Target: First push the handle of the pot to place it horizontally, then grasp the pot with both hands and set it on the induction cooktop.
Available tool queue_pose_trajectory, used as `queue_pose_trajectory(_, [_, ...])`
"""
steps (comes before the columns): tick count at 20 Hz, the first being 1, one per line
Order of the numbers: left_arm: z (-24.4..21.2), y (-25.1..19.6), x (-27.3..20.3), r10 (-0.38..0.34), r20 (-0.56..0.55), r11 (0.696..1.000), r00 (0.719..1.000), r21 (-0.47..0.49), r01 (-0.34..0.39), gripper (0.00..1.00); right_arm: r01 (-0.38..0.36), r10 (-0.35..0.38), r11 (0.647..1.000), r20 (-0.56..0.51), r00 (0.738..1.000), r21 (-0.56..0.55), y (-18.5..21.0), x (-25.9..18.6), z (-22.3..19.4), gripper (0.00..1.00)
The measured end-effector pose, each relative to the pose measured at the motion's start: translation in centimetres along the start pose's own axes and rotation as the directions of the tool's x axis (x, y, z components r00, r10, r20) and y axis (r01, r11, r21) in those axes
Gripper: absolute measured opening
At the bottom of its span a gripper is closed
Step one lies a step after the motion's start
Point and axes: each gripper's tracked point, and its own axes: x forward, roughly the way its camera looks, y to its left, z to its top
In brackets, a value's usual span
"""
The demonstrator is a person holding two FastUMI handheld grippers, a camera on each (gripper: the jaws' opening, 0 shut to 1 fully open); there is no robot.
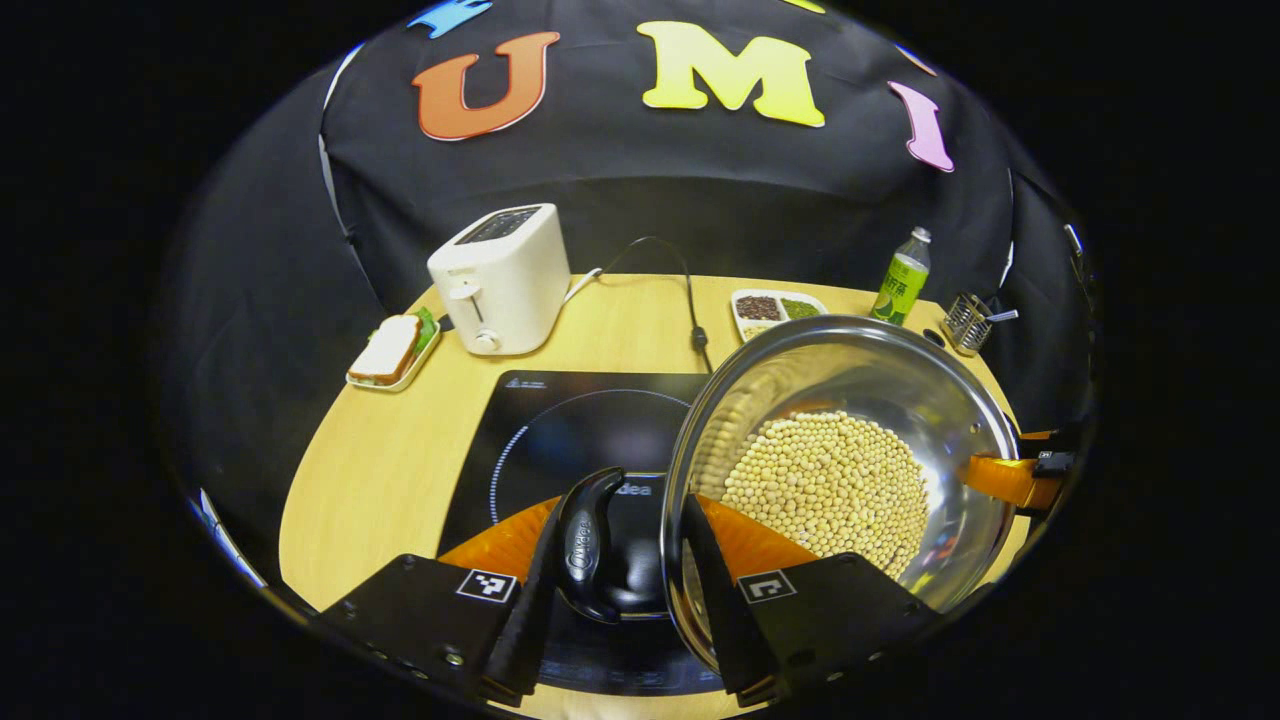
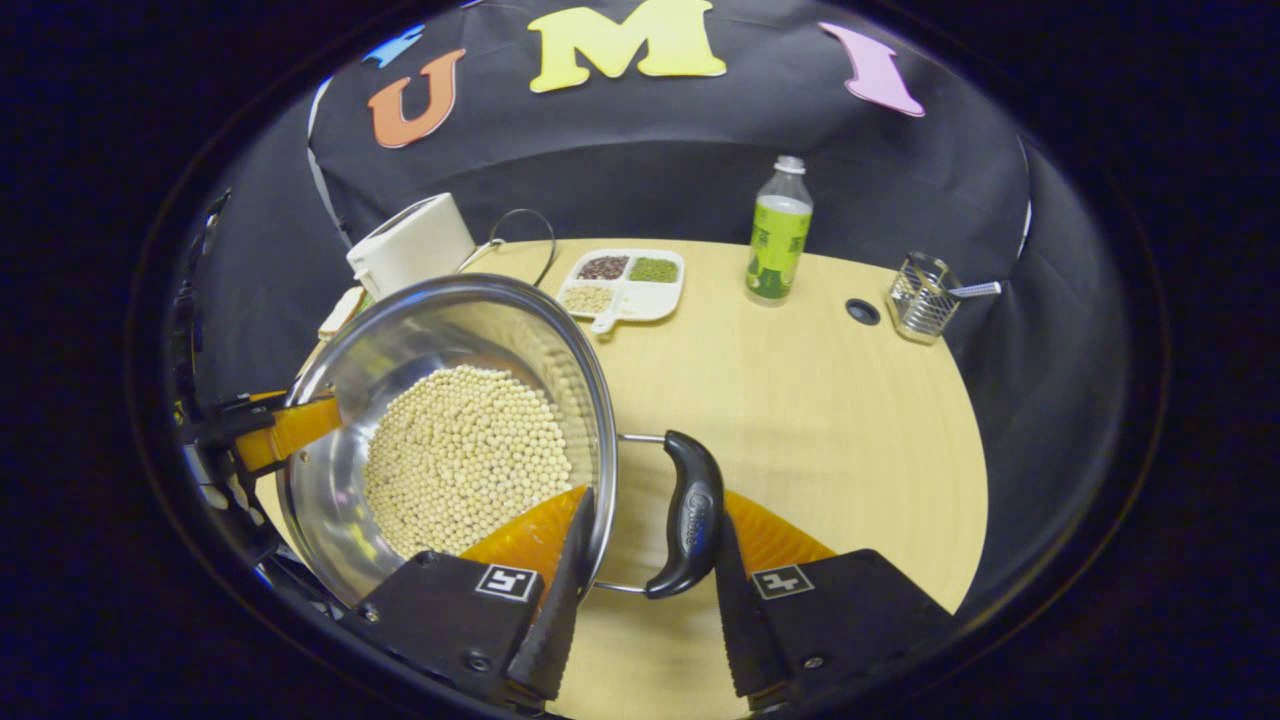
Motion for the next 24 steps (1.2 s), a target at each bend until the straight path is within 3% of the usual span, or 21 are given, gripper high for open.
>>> queue_pose_trajectory(11, [0.5, 9.0, 1.5, 0.059, -0.03, 0.998, 0.998, 0.024, -0.058, 0.65, -0.016, 0.017, 1.0, -0.045, 0.999, 0.027, 9.5, 3.4, 0.1, 0.62])
queue_pose_trajectory(24, [1.3, 12.6, 4.0, 0.061, -0.053, 0.998, 0.997, 0.03, -0.059, 0.66, 0.024, -0.021, 0.999, -0.063, 0.998, 0.044, 13.4, 4.9, 0.5, 0.62])
